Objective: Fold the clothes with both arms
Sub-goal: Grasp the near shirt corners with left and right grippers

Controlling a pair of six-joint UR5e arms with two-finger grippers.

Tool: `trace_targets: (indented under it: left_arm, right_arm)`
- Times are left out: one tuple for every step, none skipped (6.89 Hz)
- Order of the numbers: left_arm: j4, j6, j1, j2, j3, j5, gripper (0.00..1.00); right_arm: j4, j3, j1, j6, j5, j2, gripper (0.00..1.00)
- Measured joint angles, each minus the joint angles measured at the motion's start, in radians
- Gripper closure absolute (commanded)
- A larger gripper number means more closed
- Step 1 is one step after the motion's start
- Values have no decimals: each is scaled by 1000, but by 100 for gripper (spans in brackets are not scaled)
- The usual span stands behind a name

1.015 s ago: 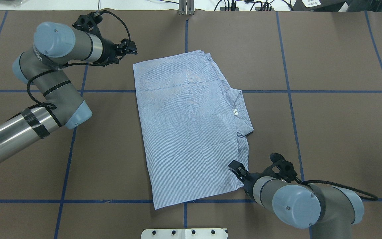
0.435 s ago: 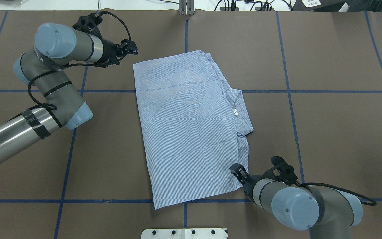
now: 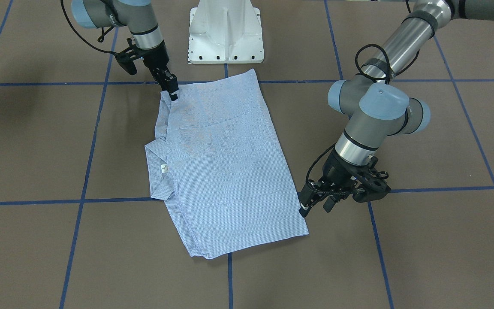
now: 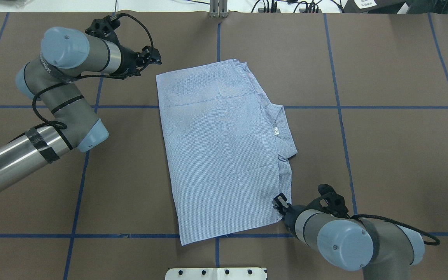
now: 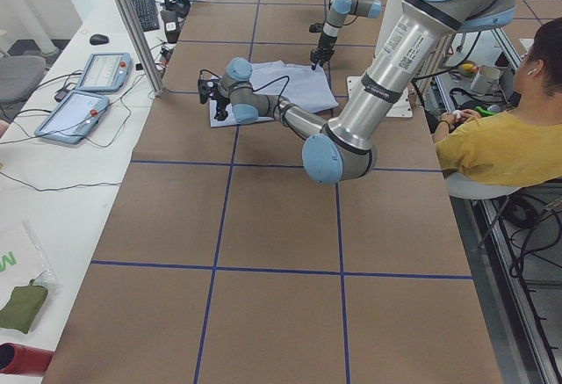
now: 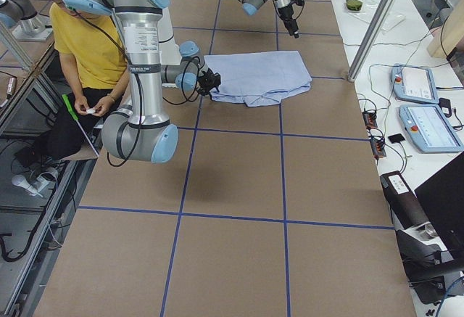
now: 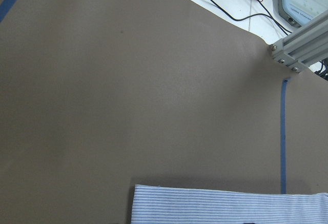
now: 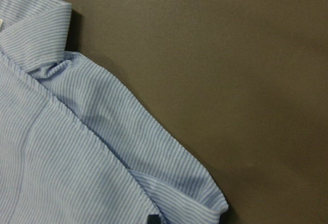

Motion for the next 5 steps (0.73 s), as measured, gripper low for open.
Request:
trace_targets:
  left_arm:
    - [0,0,0,0,0,0,16]
    - [0,-4,1,4,-1,0,16]
    - [-2,-17,5,28,-27,-2,16]
    - [-3,-42,21,80,-98,-4,16]
    - [-3,-89,59,146,-197,-4,16]
  right_arm:
    - [0,3,0,7,1,0,100]
    - [0,7,-1,10,1,1,100]
    - [1,15,-6,14,1,0,100]
    - [1,25,-20,27,-2,0,100]
    - [0,33,-48,47,-18,-1,100]
